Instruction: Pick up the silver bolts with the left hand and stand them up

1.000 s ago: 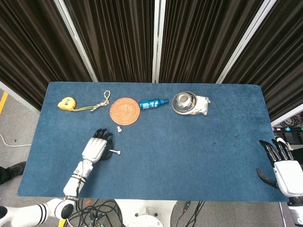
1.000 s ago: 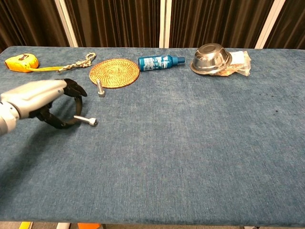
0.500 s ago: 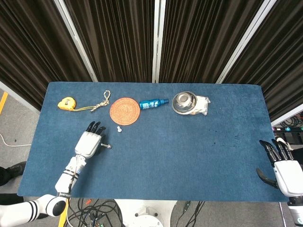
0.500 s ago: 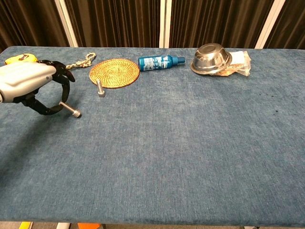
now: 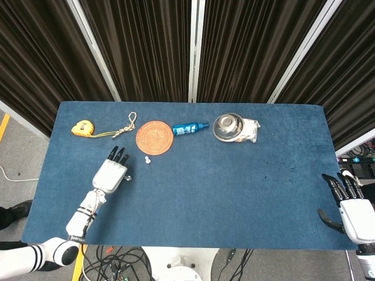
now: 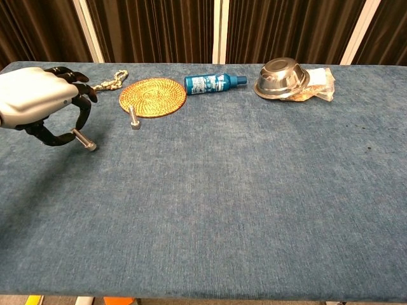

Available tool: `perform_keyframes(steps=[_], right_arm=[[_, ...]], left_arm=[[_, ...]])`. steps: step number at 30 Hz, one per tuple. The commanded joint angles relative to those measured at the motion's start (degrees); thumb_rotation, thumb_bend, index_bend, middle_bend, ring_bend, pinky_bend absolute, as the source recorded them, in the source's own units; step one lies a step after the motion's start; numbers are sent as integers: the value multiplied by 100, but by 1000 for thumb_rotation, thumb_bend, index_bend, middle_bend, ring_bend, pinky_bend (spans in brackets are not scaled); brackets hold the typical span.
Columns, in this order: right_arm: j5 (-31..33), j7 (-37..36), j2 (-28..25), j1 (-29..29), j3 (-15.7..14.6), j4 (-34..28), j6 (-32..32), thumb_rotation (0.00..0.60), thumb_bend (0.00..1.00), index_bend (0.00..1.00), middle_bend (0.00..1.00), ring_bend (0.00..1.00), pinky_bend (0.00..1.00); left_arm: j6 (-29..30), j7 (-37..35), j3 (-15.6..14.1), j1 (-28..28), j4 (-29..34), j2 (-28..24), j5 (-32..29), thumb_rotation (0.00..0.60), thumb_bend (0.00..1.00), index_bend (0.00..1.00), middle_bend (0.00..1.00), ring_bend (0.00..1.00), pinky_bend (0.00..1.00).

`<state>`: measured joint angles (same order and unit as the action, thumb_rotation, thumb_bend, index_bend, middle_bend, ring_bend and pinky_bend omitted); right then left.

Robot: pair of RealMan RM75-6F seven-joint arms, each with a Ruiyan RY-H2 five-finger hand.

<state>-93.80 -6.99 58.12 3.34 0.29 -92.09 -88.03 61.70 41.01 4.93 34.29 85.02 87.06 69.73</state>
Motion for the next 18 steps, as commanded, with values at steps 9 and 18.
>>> perform_keyframes(steps=[9, 18], right_arm=[[4, 8, -4, -2, 1, -8, 1, 600, 217, 0, 148, 0, 50], [8, -1, -6, -12, -2, 0, -7, 600, 216, 0, 155, 0, 50]], left_arm=[[29, 683, -98, 136, 132, 31, -213, 600, 381, 540, 174, 0, 0], [42, 725, -127, 181, 180, 34, -262, 600, 378, 495, 173, 0, 0]])
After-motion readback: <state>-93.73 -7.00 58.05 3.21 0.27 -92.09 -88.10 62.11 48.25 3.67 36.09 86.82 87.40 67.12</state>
